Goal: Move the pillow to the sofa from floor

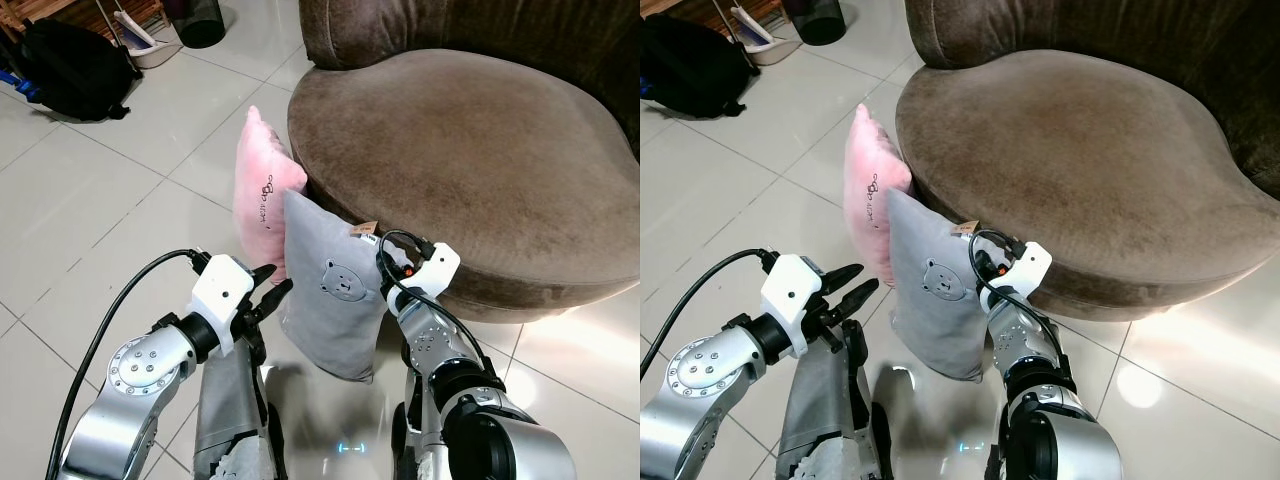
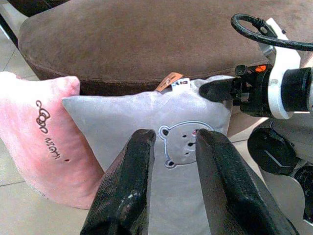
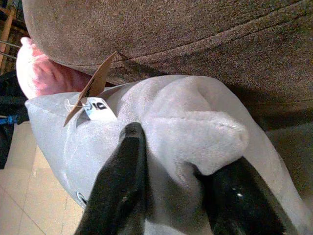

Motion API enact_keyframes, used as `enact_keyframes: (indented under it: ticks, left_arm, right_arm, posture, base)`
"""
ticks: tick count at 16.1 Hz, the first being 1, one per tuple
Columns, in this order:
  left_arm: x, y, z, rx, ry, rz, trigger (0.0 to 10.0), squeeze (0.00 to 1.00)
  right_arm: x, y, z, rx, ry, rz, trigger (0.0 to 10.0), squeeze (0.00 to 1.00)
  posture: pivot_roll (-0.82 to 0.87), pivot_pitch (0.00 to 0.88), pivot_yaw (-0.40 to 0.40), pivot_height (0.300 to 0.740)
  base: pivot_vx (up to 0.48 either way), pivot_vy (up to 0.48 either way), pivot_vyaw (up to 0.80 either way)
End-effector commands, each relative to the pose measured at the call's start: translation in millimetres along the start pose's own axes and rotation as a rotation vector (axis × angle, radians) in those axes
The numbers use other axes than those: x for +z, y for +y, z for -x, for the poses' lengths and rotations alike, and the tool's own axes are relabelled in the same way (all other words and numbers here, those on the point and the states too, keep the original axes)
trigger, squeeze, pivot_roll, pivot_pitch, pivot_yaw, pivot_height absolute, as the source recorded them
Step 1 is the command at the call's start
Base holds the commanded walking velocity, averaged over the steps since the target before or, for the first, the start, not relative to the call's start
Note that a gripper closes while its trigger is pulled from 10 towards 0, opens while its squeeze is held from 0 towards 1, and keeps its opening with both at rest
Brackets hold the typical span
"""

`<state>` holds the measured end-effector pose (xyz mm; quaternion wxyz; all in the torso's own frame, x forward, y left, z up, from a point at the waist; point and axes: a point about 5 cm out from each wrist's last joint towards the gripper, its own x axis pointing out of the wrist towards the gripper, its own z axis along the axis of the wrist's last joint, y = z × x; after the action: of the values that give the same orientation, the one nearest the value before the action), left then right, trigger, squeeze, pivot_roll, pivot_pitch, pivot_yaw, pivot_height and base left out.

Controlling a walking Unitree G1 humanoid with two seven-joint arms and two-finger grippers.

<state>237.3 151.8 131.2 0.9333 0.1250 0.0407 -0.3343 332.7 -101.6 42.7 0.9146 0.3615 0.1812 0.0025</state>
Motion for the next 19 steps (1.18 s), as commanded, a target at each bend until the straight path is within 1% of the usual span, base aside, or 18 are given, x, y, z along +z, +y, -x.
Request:
enact_keyframes:
  ticks: [1, 3, 6, 7, 9, 10, 11, 12, 13, 14, 15, 16, 17, 18, 19]
  left_arm:
    - [2, 0.5, 1.6, -0.001, 0.002, -0.008, 10.0, 0.00]
    - [2, 0.8, -0.7, -0.002, 0.000, -0.009, 10.0, 0.00]
    - [3, 1.6, -5.4, 0.002, -0.013, -0.009, 10.0, 0.00]
    - [3, 2.4, -8.7, 0.007, -0.021, -0.009, 10.0, 0.00]
    - [4, 4.4, -12.2, 0.022, -0.034, -0.008, 10.0, 0.00]
    - [2, 7.2, -12.8, 0.042, -0.036, -0.002, 10.0, 0.00]
    - [1, 8.5, -12.4, 0.055, -0.036, 0.003, 10.0, 0.00]
    - [1, 10.0, -10.0, 0.077, -0.046, 0.011, 10.0, 0.00]
    - [3, 10.9, -10.3, 0.089, -0.065, 0.018, 10.0, 0.00]
    - [4, 11.4, -12.0, 0.092, -0.075, 0.021, 10.0, 0.00]
    - [12, 11.7, -16.7, 0.095, -0.117, 0.017, 10.0, 0.00]
    - [17, 11.1, -18.6, 0.093, -0.144, 0.013, 10.0, 0.00]
    - [34, 9.9, -24.7, 0.084, -0.214, 0.007, 10.0, 0.00]
    - [46, 9.9, -29.1, 0.082, -0.262, 0.001, 10.0, 0.00]
    - [51, 10.7, -31.2, 0.087, -0.282, -0.008, 10.0, 0.00]
  right_arm:
    - [-5, 5.2, -0.9, 0.019, 0.023, 0.008, 0.0, 0.00]
    - [-5, 6.1, -1.0, 0.033, 0.025, 0.012, 0.0, 0.00]
    - [-3, 12.0, -1.6, 0.099, 0.028, 0.024, 0.0, 0.00]
    - [0, 16.3, -1.9, 0.140, 0.027, 0.028, 0.0, 0.00]
    - [6, 26.6, -0.3, 0.224, 0.006, 0.072, 0.0, 0.00]
    - [13, 35.8, 1.7, 0.278, -0.021, 0.072, 0.0, 0.00]
    - [18, 41.3, 3.6, 0.309, -0.042, 0.062, 0.0, 0.00]
    - [38, 55.9, 12.7, 0.371, -0.120, 0.041, 0.0, 0.00]
    - [59, 67.1, 23.0, 0.407, -0.195, 0.018, 0.0, 0.00]
    - [67, 70.4, 26.8, 0.417, -0.221, 0.010, 0.0, 0.00]
    - [100, 82.0, 40.8, 0.434, -0.337, -0.022, 0.0, 0.00]
    - [118, 86.8, 48.4, 0.424, -0.401, -0.036, 0.0, 0.00]
    - [155, 90.5, 62.3, 0.356, -0.543, -0.002, 0.0, 0.00]
    - [176, 89.6, 71.3, 0.286, -0.616, 0.053, 4.9, 0.00]
    - [184, 89.9, 76.0, 0.269, -0.629, 0.082, 10.0, 0.00]
  posture:
    - [0.12, 0.202, 0.074, 0.480]
    - [0.12, 0.195, 0.073, 0.480]
    - [0.11, 0.161, 0.064, 0.480]
    - [0.10, 0.142, 0.058, 0.480]
    - [0.10, 0.125, 0.055, 0.480]
    - [0.07, 0.099, 0.060, 0.480]
    - [0.07, 0.094, 0.060, 0.480]
    - [0.04, 0.069, 0.061, 0.480]
    - [0.02, 0.056, 0.057, 0.480]
    - [0.02, 0.052, 0.054, 0.480]
    - [0.01, 0.037, 0.041, 0.480]
    - [0.01, 0.033, 0.040, 0.480]
    - [-0.01, 0.002, 0.029, 0.480]
    - [-0.01, 0.000, 0.027, 0.480]
    - [-0.01, 0.000, 0.026, 0.480]
  base:
    - [0.000, 0.000, 0.00]
    - [0.000, 0.000, 0.00]
    - [0.000, 0.000, 0.00]
    - [0.000, 0.000, 0.00]
    - [0.000, 0.000, 0.00]
    - [0.000, 0.000, 0.00]
    - [0.000, 0.000, 0.00]
    - [0.000, 0.000, 0.00]
    - [0.000, 0.000, 0.00]
    - [0.000, 0.000, 0.00]
    - [0.000, 0.000, 0.00]
    - [0.000, 0.000, 0.00]
    - [0.000, 0.000, 0.00]
    - [0.000, 0.000, 0.00]
    - [0.000, 0.000, 0.00]
